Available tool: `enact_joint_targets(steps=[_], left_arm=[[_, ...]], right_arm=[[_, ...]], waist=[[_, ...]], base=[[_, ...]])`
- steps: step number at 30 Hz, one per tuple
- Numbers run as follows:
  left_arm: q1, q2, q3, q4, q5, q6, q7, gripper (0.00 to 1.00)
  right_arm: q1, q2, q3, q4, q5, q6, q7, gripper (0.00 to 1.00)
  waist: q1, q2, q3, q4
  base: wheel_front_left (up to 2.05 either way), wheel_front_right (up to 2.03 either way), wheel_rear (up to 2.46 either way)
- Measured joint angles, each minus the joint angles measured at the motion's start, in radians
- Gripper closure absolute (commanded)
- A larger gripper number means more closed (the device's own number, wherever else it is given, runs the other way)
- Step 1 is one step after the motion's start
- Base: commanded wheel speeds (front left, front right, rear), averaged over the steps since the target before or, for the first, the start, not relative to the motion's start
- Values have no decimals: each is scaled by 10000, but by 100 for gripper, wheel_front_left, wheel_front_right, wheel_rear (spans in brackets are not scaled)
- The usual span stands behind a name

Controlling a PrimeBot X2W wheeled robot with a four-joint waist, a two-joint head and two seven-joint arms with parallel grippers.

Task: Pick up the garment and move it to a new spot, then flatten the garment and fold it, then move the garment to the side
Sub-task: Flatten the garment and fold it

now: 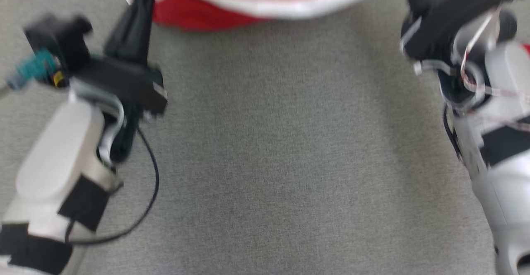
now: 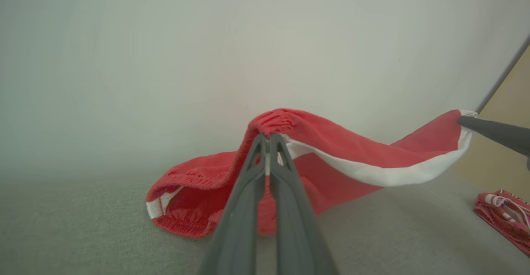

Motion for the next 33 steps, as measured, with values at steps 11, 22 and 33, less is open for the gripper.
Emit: enact_joint_targets(steps=[11, 22, 33], left_arm=[[3371, 453, -1168, 56, 451, 815, -54, 100], [6896, 625, -1745, -1172, 625, 2558, 205, 100], [9363, 1335, -2002, -3007, -42, 3354, 1243, 100]], right_arm=[[4460, -1037, -234, -3404, -903, 0, 4378, 100], [9451, -752, -1338, -6941, -2054, 0, 8126, 100], [12489, 142, -2617, -9371, -2228, 0, 10335, 100]], waist=[[-2, -1, -1845, 59], [-2, -3, -3606, 147], [0, -3, -4224, 620]], base=[[0, 0, 0], [0, 0, 0], [0, 0, 0]])
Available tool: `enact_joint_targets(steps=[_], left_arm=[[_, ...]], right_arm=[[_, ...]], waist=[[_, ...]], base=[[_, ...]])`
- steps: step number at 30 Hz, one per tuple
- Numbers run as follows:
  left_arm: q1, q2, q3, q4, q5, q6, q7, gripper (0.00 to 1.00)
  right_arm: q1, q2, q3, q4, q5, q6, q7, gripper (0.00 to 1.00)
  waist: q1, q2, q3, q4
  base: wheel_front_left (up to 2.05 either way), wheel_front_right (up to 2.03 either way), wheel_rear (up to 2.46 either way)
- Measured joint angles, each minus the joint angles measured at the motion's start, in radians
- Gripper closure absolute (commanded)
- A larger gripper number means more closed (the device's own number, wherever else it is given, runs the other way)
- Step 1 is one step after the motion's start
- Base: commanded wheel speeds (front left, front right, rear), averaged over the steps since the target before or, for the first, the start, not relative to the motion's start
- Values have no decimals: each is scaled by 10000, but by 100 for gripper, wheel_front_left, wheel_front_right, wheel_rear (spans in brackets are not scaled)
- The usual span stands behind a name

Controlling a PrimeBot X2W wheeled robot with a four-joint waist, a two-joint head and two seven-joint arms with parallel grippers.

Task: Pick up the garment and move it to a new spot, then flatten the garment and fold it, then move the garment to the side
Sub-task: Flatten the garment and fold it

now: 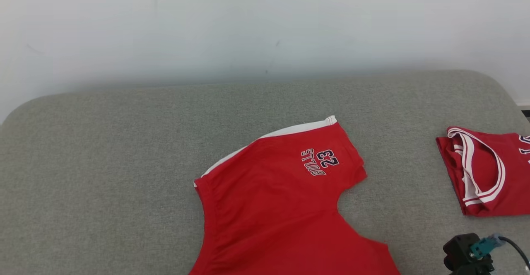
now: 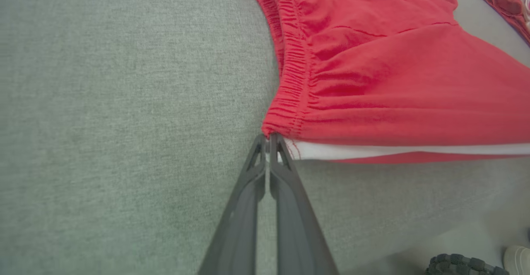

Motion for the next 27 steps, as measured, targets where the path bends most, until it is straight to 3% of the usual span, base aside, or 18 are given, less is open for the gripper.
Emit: enact_joint_targets(steps=[4, 9, 16, 24, 27], left_arm=[[265, 90, 8, -755, -192, 121, 127, 100], [-207, -224, 251, -1034, -349, 121, 59, 100], [-1525, -815, 405, -790, -412, 61, 194, 100], [-3562, -1720, 570, 491, -564, -267, 451, 100], [-4105, -1965, 725, 855, -533, -190, 251, 100]], right_arm=[[65, 192, -366, -437, 155, 0, -38, 100], [-1257, 71, -600, -6, 84, 0, -857, 100], [-3549, -382, -293, 1678, -13, 0, -2084, 100], [-6781, -945, 734, 4744, -255, 0, -3818, 100], [-7569, -1055, 1032, 5772, -525, 0, -4401, 100]], waist=[[1, 1, 75, 109], [2, 2, 294, 259], [4, 3, 646, 455], [4, 4, 1389, 781], [5, 4, 1686, 909]], base=[[0, 0, 0], [0, 0, 0], [0, 0, 0], [0, 0, 0], [0, 0, 0]])
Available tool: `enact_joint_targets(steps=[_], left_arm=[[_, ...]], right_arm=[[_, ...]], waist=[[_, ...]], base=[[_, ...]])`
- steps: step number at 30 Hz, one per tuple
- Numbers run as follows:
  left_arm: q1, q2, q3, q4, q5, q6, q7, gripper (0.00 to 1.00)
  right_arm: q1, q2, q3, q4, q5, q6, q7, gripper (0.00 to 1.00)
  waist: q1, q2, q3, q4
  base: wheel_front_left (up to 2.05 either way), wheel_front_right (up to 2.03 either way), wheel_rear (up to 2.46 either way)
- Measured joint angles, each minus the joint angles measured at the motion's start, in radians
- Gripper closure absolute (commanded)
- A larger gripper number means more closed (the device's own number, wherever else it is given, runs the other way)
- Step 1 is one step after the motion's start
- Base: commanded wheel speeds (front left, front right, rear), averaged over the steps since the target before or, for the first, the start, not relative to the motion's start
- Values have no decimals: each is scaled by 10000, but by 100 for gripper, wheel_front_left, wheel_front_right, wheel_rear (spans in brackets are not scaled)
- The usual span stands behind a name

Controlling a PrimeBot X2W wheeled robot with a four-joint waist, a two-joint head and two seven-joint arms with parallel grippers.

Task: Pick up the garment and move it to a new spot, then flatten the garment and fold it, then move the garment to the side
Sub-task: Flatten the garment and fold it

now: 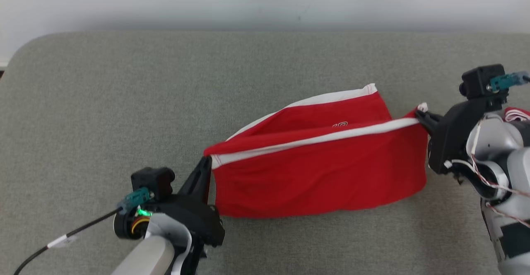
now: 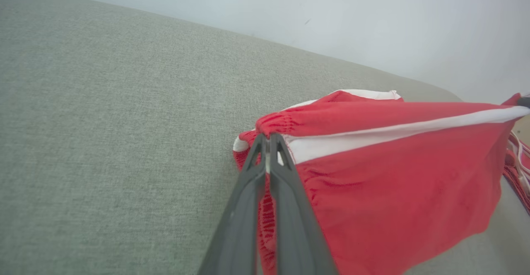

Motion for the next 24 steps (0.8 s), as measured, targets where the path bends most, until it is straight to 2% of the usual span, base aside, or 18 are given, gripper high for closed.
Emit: enact_joint_targets(steps=[10, 17, 18, 19, 20, 21, 24], left_arm=[[-1334, -604, 211, 1110, 50, 75, -387, 100], [-1826, -970, 111, 1745, 102, -138, -546, 100], [-1875, -1016, 119, 1820, 102, -169, -617, 96], [-1909, -1062, 123, 1889, 102, -176, -683, 78], [-1921, -1095, 117, 1971, 104, -182, -740, 18], [-1925, -1118, 125, 2050, 105, -184, -803, 0], [-1939, -1181, 132, 2328, 100, -263, -934, 0]], right_arm=[[-2031, 148, 623, 2663, -408, 0, -2188, 100], [-2894, 261, 965, 4044, -635, 0, -3216, 100], [-2969, 272, 1020, 4169, -648, 0, -3381, 53], [-3048, 288, 1087, 4318, -665, 0, -3530, 0], [-3113, 309, 1106, 4472, -663, 0, -3639, 0], [-3148, 322, 1149, 4614, -660, 0, -3743, 0], [-3195, 383, 1241, 4957, -520, 0, -4092, 0]], waist=[[0, 0, 903, 453], [0, 0, 1304, 706], [-1, 0, 1329, 732], [-1, 0, 1342, 754], [-1, 1, 1339, 770], [-1, 1, 1319, 778], [-2, 1, 1206, 787]], base=[[0, 0, 0], [0, 0, 0], [0, 0, 0], [0, 0, 0], [0, 0, 0], [0, 0, 0], [0, 0, 0]])
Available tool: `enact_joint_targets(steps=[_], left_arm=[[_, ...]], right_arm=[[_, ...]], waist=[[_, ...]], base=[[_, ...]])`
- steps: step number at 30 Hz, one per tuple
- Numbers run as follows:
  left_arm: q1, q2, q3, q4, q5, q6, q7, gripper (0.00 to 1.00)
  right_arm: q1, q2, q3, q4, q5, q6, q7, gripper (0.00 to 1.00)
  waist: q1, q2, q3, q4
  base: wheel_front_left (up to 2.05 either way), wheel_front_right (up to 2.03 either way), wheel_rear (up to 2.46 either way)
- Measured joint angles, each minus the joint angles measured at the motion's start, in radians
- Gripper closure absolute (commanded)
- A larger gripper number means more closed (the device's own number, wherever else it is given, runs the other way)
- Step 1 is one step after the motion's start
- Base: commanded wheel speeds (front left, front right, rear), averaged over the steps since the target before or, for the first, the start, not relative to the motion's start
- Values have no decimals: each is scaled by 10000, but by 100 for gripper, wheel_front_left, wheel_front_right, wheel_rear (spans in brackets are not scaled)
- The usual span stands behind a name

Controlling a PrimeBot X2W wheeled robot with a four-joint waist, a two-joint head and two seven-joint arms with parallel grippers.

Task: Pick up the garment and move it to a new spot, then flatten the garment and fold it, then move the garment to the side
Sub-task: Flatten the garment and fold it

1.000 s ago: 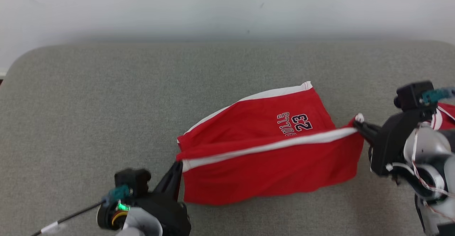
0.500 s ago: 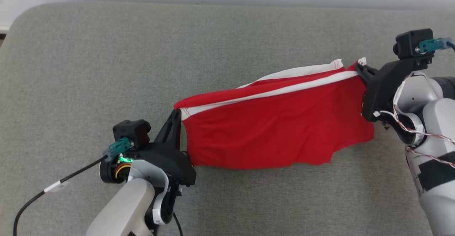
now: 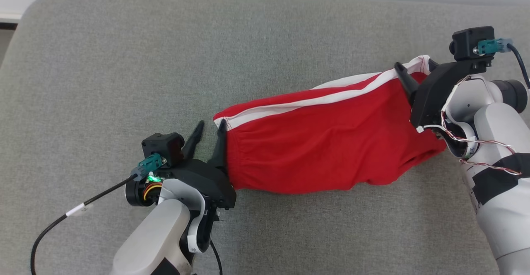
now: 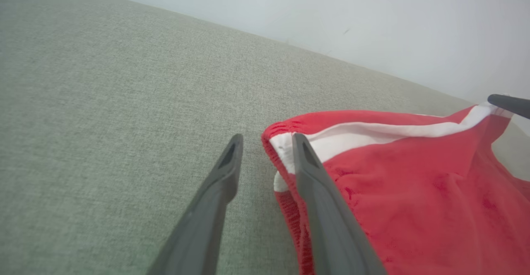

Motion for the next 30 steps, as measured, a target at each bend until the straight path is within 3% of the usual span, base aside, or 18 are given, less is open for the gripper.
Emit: enact_joint_targets(steps=[12, 22, 30], left_arm=[[1037, 359, 380, -73, 671, -15, -930, 0], [3836, 623, 2125, -2520, 2767, -88, -957, 0], [5304, 153, 3126, -4034, 4615, -364, -965, 0]], right_arm=[[332, 52, -504, 947, 1104, 0, -449, 0], [1165, -213, -1227, 1523, 1145, 0, 247, 0], [1103, -196, -2176, 2098, 493, 0, 144, 0]], waist=[[-2, -1, -1032, 17], [-3, -3, -1769, 243], [-2, -3, -1520, 564]], base=[[0, 0, 0], [0, 0, 0], [0, 0, 0]])
